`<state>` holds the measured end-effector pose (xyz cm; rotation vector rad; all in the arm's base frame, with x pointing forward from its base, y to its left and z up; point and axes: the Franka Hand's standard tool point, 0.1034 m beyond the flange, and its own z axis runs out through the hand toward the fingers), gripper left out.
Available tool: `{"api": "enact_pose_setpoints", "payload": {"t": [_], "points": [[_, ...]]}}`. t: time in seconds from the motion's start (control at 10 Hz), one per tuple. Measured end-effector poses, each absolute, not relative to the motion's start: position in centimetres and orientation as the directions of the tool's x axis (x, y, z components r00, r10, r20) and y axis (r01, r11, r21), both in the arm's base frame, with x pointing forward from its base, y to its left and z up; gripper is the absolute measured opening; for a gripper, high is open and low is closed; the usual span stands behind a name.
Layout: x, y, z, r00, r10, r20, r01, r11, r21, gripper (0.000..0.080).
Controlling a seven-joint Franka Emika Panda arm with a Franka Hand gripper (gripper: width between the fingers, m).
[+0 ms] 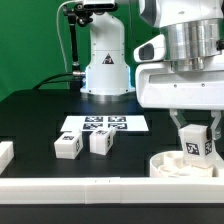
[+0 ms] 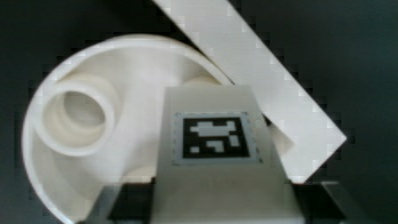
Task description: Assemble stool
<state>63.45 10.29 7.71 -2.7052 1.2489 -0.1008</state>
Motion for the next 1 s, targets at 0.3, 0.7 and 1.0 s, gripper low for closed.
{"api": "enact_pose_setpoints", "payload": {"t": [0.3,0.7,1.0], "points": [[63.3,10.4,7.6,0.450,-0.891,-0.059,-0.884,-0.435,-0.169,0.0340],[63.2,10.5,7.5,0.366,-0.927,-0.086,-0.922,-0.350,-0.165,0.0433],[63.5,10.5,8.6,0.426,-0.902,-0.072,-0.895,-0.408,-0.182,0.0638]]}}
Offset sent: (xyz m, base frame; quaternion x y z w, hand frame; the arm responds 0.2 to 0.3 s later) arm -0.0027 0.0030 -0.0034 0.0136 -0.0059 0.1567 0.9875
